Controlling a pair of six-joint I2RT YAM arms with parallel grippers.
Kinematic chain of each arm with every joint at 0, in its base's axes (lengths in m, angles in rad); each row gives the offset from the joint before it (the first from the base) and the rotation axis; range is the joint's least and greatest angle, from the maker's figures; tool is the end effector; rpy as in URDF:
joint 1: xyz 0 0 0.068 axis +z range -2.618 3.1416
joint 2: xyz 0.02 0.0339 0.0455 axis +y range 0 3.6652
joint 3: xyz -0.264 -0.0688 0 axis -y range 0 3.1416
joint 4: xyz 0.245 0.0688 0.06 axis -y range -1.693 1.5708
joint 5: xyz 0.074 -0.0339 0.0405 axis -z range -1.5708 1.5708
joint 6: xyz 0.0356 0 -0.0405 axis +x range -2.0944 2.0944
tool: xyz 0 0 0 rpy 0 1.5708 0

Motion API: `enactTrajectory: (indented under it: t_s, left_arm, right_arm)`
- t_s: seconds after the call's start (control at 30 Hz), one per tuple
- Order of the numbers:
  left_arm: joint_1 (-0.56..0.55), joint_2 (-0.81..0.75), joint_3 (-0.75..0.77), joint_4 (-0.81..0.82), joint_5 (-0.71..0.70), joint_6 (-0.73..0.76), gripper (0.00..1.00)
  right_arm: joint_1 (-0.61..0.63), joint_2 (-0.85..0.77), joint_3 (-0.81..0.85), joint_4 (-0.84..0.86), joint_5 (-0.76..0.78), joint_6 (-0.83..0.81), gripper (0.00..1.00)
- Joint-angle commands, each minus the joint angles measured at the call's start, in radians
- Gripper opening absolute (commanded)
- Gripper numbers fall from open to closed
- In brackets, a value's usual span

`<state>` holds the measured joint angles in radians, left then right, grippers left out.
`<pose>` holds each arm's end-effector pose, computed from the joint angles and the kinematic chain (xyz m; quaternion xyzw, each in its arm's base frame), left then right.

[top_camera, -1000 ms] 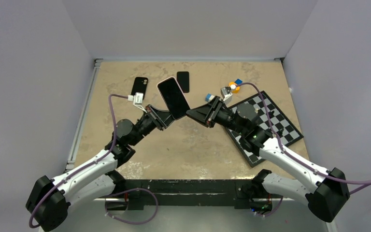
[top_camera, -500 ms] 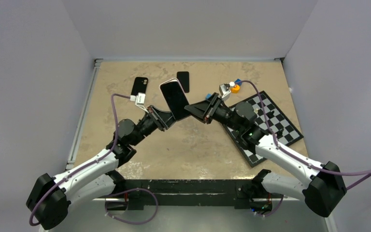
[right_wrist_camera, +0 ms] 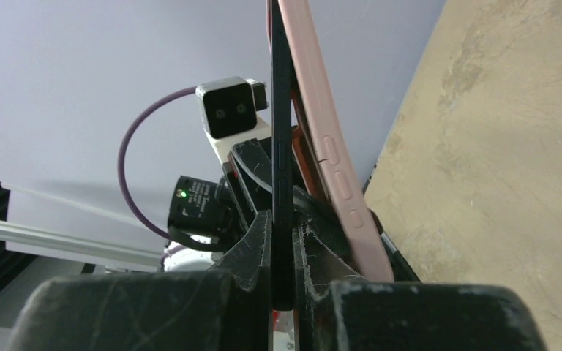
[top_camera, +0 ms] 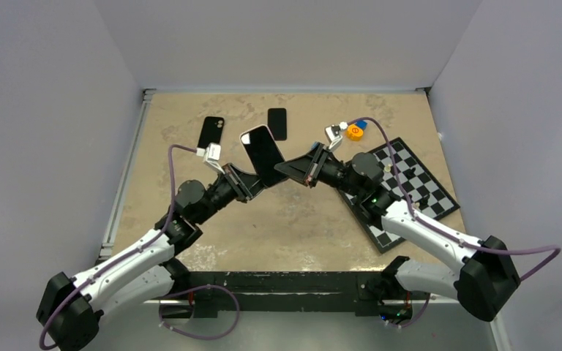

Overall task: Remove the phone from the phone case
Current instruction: Remove the phone case from the phone, then place the phone case at the center of the board.

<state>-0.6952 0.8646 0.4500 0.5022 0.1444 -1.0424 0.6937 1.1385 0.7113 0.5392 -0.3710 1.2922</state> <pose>0.1548 -0.1358 0.2801 -0.0640 0.6728 -0.5930 0.4377 0.1945 0.1786 0.3183 0.0617 0.6664 0.6809 0.2973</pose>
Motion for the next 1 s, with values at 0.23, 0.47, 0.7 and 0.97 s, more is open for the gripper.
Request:
enactTrajectory:
  t_s: [0.23, 0.47, 0.7, 0.97]
  left_arm:
    - [0.077, -0.088, 0.271, -0.919, -0.127, 0.356, 0.00]
    - [0.172, 0.060, 0.508, -1.297, -0.088, 0.603, 0.00]
    - [0.441, 0.284, 0.593, -1.418, 0.098, 0.777, 0.00]
    - [0.585, 0.540, 0.669, -1.415, 0.147, 0.879, 0.00]
  right_arm:
    - [-0.009, -0.265, 0.039, -0.158, -0.065, -0.108, 0.00]
    - [-0.015, -0.410, 0.112, -0.489, 0.082, -0.374, 0.00]
    - [-0.015, -0.472, 0.142, -0.586, 0.115, -0.474, 0.00]
    - [-0.016, -0.494, 0.098, -0.609, 0.065, -0.512, 0.00]
